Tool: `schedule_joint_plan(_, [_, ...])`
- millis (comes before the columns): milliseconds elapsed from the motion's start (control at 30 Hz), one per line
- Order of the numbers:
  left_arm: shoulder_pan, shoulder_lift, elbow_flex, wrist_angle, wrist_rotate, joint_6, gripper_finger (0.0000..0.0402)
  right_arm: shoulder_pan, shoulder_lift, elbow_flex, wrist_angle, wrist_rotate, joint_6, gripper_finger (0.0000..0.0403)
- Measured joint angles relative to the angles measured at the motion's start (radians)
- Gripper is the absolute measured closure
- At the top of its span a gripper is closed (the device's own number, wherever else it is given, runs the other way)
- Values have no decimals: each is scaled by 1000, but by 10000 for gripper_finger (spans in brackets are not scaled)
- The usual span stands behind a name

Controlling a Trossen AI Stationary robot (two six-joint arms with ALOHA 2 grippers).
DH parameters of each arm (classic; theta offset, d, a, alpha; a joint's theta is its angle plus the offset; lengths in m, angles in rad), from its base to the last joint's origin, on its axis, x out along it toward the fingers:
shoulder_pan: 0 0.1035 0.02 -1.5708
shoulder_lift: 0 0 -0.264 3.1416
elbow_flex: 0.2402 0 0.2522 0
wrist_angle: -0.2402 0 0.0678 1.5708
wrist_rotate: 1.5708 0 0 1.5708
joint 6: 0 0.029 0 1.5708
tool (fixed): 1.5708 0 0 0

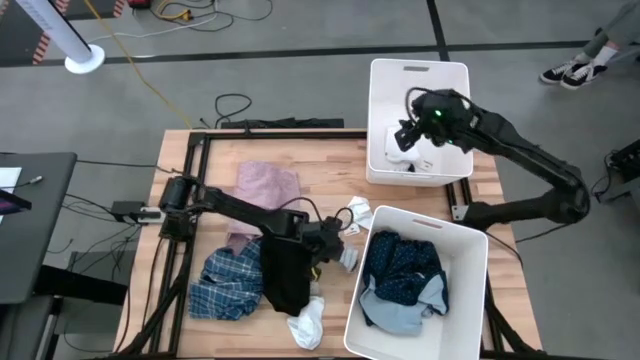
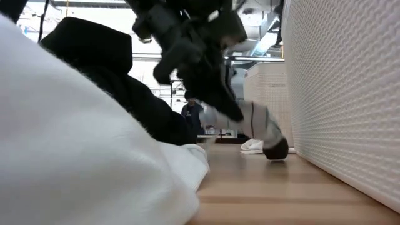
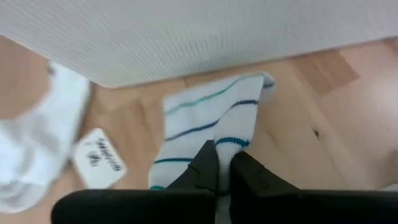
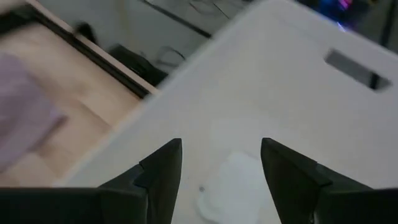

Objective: Sort clothes
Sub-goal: Put the striped white sock in the top laundry bin

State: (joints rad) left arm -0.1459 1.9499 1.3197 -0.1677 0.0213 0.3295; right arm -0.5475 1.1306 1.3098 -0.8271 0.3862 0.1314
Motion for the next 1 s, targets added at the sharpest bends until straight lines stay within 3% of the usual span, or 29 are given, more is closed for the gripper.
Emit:
schedule_joint_plan(267, [10,-189,1,-100,-97,40,398,222,-73,0,45,0,-1,168])
schedule_joint_plan(600, [22,-445,2,-198,-246,69,398,513,-45,-7,116,-2,-11,168])
schedule_joint_plan(1000, [83,-662,2,-208,-298,70,397,754,140,-8,342,0,-110,168])
